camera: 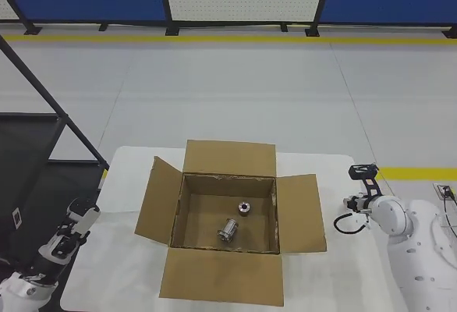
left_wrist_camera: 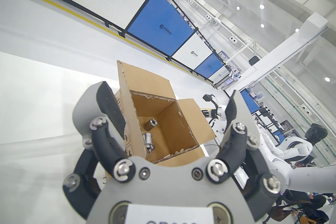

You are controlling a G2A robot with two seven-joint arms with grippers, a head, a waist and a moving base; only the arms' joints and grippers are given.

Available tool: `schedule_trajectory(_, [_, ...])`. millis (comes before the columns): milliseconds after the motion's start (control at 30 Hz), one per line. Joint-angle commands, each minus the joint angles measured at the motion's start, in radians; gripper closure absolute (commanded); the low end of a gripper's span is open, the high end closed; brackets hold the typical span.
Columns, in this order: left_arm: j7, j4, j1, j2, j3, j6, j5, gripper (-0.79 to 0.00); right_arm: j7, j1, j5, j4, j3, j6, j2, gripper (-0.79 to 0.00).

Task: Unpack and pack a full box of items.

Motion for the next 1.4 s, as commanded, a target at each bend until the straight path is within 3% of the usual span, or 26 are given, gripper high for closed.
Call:
schedule_trajectory(0, [0.000,0.000,0.000,0.000,0.000,0.000,0.000,-0.785,-0.009,0.008,0.002,0.031,-0.002,-0.005,0.002,0.000])
schedule_trajectory(33, [0.000,0.000,0.000,0.000,0.000,0.000,0.000,-0.785,-0.011,0.012,0.006,0.044,-0.005,-0.008,0.002,-0.102])
schedule_trajectory(67, [0.000,0.000,0.000,0.000,0.000,0.000,0.000,-0.785,-0.013,0.015,0.010,0.055,-0.008,-0.011,0.003,-0.376])
schedule_trajectory(167, [0.000,0.000,0.000,0.000,0.000,0.000,0.000,-0.785,-0.018,0.025,0.014,0.078,-0.014,-0.014,0.005,-0.727])
schedule_trajectory(200, [0.000,0.000,0.000,0.000,0.000,0.000,0.000,-0.785,-0.019,0.027,0.020,0.084,-0.015,-0.017,0.005,-0.785])
schedule_trajectory(367, [0.000,0.000,0.000,0.000,0.000,0.000,0.000,-0.785,-0.022,0.032,0.032,0.086,-0.016,-0.023,0.010,-0.785])
schedule_trajectory(500, [0.000,0.000,0.000,0.000,0.000,0.000,0.000,-0.785,-0.038,0.012,0.038,0.004,0.002,-0.001,0.016,-0.785])
schedule_trajectory(600, [0.000,0.000,0.000,0.000,0.000,0.000,0.000,-0.785,-0.045,-0.028,0.041,-0.143,0.022,0.031,0.021,-0.785])
schedule_trajectory(767, [0.000,0.000,0.000,0.000,0.000,0.000,0.000,-0.785,-0.024,-0.120,0.057,-0.509,0.002,0.039,0.022,-0.785])
schedule_trajectory(867, [0.000,0.000,0.000,0.000,0.000,0.000,0.000,-0.785,-0.003,-0.140,0.073,-0.682,-0.063,-0.003,0.020,-0.785])
schedule_trajectory(967, [0.000,0.000,0.000,0.000,0.000,0.000,0.000,-0.785,0.030,-0.114,0.086,-0.756,-0.169,-0.064,0.016,-0.785])
schedule_trajectory(1133, [0.000,0.000,0.000,0.000,0.000,0.000,0.000,-0.785,0.076,0.022,0.157,-0.671,-0.399,-0.162,-0.006,-0.785])
schedule_trajectory(1367, [0.000,0.000,0.000,0.000,0.000,0.000,0.000,-0.785,0.100,0.257,0.243,-0.325,-0.702,-0.165,-0.077,-0.785])
